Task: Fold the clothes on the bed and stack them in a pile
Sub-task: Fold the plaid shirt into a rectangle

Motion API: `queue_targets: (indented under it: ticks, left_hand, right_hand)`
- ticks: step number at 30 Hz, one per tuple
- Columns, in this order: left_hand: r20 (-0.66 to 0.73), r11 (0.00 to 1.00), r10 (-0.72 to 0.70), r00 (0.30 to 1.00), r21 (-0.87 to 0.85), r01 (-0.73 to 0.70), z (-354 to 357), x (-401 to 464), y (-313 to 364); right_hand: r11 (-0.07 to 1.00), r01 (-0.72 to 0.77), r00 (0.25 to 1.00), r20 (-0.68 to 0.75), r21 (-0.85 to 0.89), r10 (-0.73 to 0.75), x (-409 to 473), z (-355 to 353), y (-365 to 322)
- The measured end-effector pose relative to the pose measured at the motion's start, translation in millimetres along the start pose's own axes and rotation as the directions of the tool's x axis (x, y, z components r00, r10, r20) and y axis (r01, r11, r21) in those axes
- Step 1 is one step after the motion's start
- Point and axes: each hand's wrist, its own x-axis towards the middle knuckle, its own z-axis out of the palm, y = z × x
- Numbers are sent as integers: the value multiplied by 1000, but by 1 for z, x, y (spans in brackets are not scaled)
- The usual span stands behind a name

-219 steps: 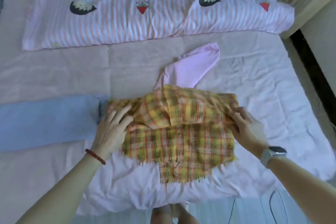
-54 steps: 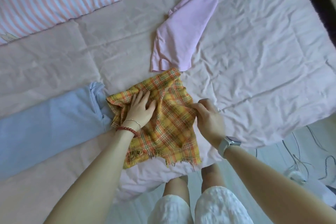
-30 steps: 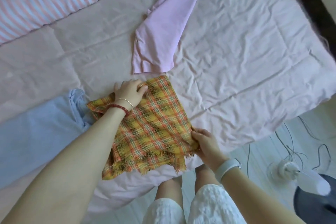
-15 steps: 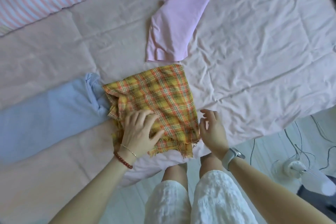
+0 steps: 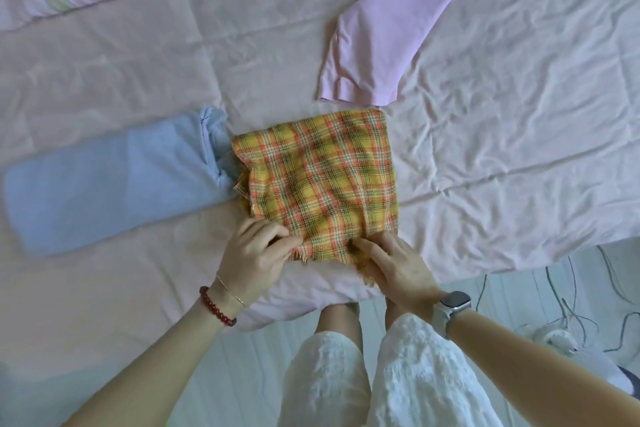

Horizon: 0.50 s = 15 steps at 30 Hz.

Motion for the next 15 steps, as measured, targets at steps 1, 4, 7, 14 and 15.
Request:
queue_targets:
  ticks: [1, 4, 7, 14, 15]
  left_hand:
    - [-27, 1000, 8, 1000, 13, -7, -3, -3, 1]
    - [-53, 998, -1, 999, 56, 4, -10, -20, -4]
    - [65, 988, -64, 996, 143, 54, -10, -43, -20]
    - [246, 717, -659, 711, -81, 692, -2, -34, -29]
    - [216, 580, -776, 593, -124, 805, 2, -23, -30]
  right_hand:
    - [998, 55, 998, 18, 11, -55, 0, -1, -1]
    - [991, 104, 987, 114, 80, -113, 1, -3, -6]
    - [986, 60, 954, 282, 154, -102, 7, 0, -10]
    - [951, -201, 972, -75, 234, 224, 33, -7, -19]
    - [922, -286, 936, -132, 262, 327, 41, -7, -16]
